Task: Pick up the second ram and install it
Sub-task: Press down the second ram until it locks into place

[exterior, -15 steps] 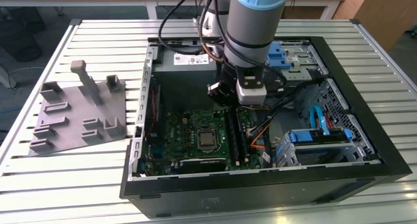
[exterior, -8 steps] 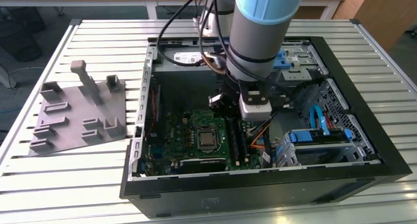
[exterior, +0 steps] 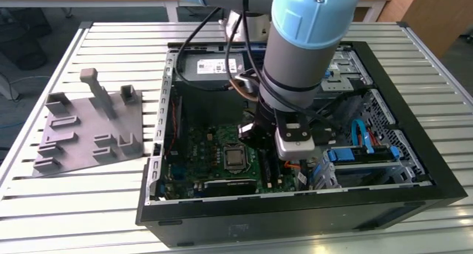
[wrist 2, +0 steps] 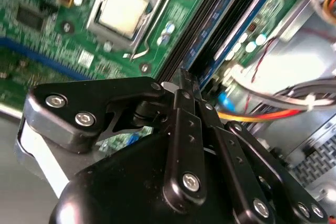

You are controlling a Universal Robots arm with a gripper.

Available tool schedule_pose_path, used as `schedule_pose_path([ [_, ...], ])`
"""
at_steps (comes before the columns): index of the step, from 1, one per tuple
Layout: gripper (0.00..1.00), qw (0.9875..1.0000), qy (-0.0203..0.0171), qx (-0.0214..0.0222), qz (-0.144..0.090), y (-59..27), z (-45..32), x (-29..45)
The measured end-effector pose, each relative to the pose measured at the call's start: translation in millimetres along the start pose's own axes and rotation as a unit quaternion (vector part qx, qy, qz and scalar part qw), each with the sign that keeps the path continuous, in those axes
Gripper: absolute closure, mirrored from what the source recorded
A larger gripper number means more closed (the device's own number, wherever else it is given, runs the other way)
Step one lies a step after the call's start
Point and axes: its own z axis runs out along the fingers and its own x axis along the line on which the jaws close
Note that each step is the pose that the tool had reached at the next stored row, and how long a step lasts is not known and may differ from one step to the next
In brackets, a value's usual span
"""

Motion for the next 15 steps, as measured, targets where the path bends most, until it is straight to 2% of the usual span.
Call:
schedule_pose_path([
  [4, 0.9, 1.0, 0.0, -0.0004, 0.0, 9.9, 1.2, 0.1],
  [7, 0.9, 1.0, -0.0009, -0.001, 0.0, 15.2, 5.2, 0.2],
  [15, 0.9, 1.0, -0.0013, -0.0009, -0.001, 19.0, 10.7, 0.6],
])
